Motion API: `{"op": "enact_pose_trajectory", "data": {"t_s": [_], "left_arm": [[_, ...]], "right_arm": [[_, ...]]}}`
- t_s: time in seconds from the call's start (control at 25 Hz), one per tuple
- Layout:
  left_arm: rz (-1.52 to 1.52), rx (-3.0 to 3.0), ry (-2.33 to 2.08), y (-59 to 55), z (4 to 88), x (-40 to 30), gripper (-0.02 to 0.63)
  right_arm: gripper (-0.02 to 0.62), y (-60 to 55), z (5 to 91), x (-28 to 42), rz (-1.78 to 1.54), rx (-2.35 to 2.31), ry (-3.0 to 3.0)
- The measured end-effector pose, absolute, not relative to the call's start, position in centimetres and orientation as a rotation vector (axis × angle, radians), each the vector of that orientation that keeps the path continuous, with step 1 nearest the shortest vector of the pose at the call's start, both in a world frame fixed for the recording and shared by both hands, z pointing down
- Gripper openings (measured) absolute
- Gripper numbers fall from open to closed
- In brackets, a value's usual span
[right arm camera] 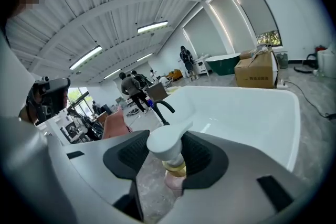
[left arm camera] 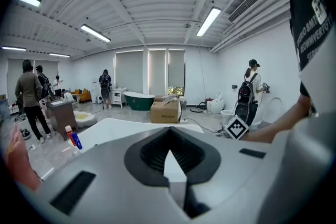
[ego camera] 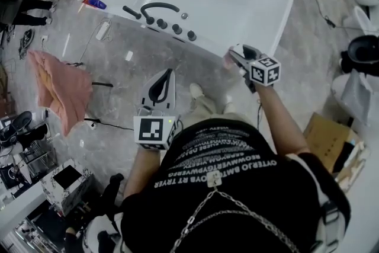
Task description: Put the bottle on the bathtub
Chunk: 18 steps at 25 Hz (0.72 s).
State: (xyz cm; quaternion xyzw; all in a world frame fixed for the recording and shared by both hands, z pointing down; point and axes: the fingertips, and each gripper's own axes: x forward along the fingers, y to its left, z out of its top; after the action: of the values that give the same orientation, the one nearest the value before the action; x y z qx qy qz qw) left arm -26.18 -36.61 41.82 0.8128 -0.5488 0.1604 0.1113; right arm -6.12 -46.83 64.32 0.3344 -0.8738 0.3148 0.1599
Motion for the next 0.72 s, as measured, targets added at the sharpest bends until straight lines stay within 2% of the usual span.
{"op": "enact_pose_trajectory", "data": {"t_s": [0.72], "left_arm": [[0.544,2.313,-1.6,-36.1,44.2,-27.0,0.002]], "right_arm": [[0.183,-50.5,73.4,-6.2,0.862,0.947,-2.319]]}}
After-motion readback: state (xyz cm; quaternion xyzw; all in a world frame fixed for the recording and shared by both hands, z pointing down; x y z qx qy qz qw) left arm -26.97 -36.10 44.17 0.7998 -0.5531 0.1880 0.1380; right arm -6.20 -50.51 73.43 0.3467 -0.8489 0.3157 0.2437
